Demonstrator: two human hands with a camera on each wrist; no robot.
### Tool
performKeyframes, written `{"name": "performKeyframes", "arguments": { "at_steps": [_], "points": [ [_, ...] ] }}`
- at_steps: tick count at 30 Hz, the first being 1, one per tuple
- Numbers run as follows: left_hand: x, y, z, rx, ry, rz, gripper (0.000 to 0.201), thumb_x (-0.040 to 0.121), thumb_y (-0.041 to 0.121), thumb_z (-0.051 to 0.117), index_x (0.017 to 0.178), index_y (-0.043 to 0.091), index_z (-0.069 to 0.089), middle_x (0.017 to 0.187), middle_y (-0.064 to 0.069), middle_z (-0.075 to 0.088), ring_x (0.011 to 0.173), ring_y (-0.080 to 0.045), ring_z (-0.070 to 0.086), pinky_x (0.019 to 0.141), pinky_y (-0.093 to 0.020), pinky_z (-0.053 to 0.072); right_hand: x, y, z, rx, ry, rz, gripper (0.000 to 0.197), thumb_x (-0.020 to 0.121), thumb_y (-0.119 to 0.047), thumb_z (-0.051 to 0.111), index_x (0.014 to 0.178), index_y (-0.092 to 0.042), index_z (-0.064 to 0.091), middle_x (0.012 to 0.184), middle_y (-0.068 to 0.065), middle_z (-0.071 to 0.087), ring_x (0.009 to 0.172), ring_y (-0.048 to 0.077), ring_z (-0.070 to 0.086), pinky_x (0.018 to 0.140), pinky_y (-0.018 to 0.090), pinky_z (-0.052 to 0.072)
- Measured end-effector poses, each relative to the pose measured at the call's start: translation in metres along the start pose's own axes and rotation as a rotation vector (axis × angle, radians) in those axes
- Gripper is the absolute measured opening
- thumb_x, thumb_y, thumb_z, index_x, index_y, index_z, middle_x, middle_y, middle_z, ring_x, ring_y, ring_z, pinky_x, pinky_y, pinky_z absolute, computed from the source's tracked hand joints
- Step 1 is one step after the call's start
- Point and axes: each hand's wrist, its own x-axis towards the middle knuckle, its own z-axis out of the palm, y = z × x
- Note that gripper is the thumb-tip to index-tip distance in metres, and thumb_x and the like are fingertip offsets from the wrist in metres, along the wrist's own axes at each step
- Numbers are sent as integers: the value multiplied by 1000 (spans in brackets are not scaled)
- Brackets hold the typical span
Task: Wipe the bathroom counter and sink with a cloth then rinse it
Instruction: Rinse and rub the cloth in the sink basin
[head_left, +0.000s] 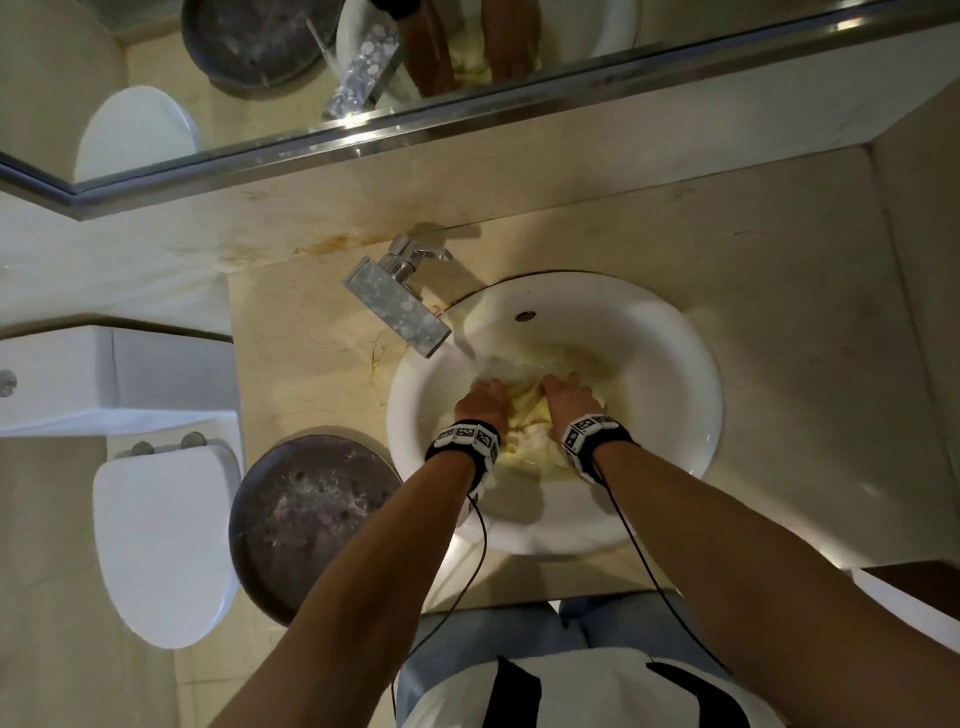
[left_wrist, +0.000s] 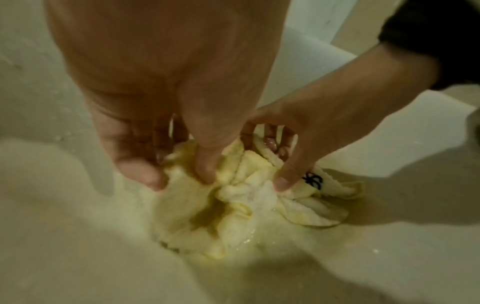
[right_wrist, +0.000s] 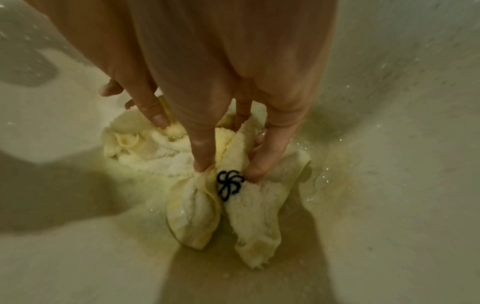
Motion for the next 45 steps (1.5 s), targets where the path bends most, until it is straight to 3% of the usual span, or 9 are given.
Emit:
{"name": "performKeyframes", "arguments": {
  "at_steps": [7, 13, 17, 24, 28, 32, 35, 38, 45],
  "points": [
    [-8, 14, 11, 225, -153, 228, 32, 93, 13, 60, 125, 10, 60, 123, -12, 64, 111, -30, 64, 88, -36, 51, -15, -1, 12, 112, 29, 245, 67, 94, -19, 58, 149, -22, 19, 131, 30, 49, 116, 41, 54, 91, 45, 55],
    [6, 2, 1, 236, 96, 70, 50, 94, 17, 58, 140, 14, 37, 132, -7, 54, 111, -26, 62, 81, -34, 51, -7, 9, 8, 125, -80, 166, 79, 89, -10, 58, 152, -28, 15, 142, 27, 39, 122, 44, 50, 95, 52, 52],
    [-6, 11, 4, 179, 202, 229, 69, 80, 1, 67, 139, 9, 33, 136, -12, 42, 113, -30, 53, 67, -33, 49, -12, 14, 4, 105, -91, 90, 75, 90, -7, 56, 149, -34, 20, 137, 23, 40, 123, 46, 48, 95, 52, 50],
    [-3, 20, 21, -98, -159, 261, 45, 92, 22, 60, 131, 15, 39, 124, -7, 51, 108, -32, 59, 79, -37, 47, -13, 27, -6, 125, -145, -5, 75, 86, -20, 64, 141, -36, 17, 133, 15, 54, 114, 38, 58, 85, 44, 51],
    [5, 11, 4, -86, -67, 222, 28, 92, 11, 52, 120, 14, 48, 123, -8, 57, 107, -32, 61, 80, -36, 49, -8, 26, -12, 84, -198, 33, 84, 92, -13, 54, 158, -30, 5, 154, 17, 39, 130, 38, 50, 98, 43, 47],
    [4, 20, 3, -114, 12, 153, 50, 81, -1, 64, 125, 11, 44, 127, -10, 53, 113, -31, 56, 86, -40, 52, -9, 22, -11, 86, -196, 34, 86, 93, -10, 58, 159, -29, 6, 156, 19, 36, 132, 40, 49, 99, 43, 45],
    [-2, 19, 12, -151, -85, 240, 55, 82, 8, 63, 132, 17, 40, 131, -8, 51, 115, -31, 55, 90, -41, 51, -8, 23, -6, 77, -172, 23, 84, 95, -18, 56, 159, -30, 4, 156, 18, 34, 134, 39, 46, 100, 43, 44],
    [1, 0, 6, -71, -112, 288, 35, 86, 15, 57, 116, 27, 45, 118, -3, 57, 104, -29, 59, 84, -39, 51, -6, 25, -5, 88, -204, 21, 78, 99, -24, 50, 160, -31, 1, 161, 17, 26, 141, 38, 38, 110, 44, 39],
    [-9, 19, -7, 85, -68, 226, 55, 83, 14, 63, 134, 18, 41, 133, -8, 51, 120, -31, 50, 93, -40, 48, -2, 31, -14, 8, -229, -19, 88, 85, -19, 72, 154, -25, 18, 143, 15, 51, 121, 37, 58, 98, 47, 51]
  ]
}}
